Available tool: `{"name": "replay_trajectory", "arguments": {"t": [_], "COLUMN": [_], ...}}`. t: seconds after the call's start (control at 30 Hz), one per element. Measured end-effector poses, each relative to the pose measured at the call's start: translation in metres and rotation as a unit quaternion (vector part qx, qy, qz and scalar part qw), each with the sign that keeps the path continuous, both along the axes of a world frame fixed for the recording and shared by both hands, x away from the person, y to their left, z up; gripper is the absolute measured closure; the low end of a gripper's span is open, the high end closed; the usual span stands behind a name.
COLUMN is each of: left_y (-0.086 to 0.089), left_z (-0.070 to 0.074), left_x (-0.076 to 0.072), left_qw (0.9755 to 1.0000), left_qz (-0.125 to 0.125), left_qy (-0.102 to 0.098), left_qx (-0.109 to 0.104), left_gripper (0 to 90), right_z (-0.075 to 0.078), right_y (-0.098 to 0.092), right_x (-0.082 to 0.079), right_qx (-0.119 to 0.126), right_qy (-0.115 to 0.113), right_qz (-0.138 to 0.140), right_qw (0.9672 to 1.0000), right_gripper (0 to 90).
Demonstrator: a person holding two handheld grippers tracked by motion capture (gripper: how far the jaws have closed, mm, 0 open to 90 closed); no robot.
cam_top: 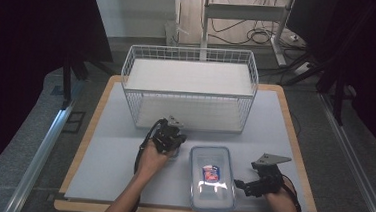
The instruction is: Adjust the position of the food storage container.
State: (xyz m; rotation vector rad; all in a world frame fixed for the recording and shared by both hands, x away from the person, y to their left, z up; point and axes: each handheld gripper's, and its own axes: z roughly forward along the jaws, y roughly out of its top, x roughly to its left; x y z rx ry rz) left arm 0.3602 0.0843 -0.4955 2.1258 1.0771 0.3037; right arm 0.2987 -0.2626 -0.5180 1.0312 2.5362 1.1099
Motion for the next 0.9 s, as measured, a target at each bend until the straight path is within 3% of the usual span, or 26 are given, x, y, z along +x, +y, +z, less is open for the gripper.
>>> {"name": "replay_trajectory", "arguments": {"t": [0.43,0.53,0.77,0.9], "left_y": [0.046,0.056,0.080,0.099], "left_z": [-0.004,-0.009,-0.011,-0.013], "left_x": [-0.015,-0.019,-0.031,-0.030], "left_qw": [0.9991,0.9984,0.9974,0.9951], "left_qz": [0.042,0.052,0.069,0.096], "left_qy": [0.003,0.012,0.016,0.014], "left_qx": [-0.009,0.016,0.019,0.019], "left_gripper": [90.0,90.0,90.0,90.0], "right_z": [-0.002,-0.002,-0.001,-0.001], "right_y": [0.002,0.003,0.001,0.001], "right_x": [0.000,-0.001,0.000,-0.001], "right_qx": [-0.003,-0.003,0.000,0.001], "right_qy": [0.004,0.005,0.006,0.003], "right_qz": [0.004,0.005,0.002,0.001], "right_qw": [1.0000,1.0000,1.0000,1.0000], "right_gripper": [2.6,2.6,2.6,2.6]}}
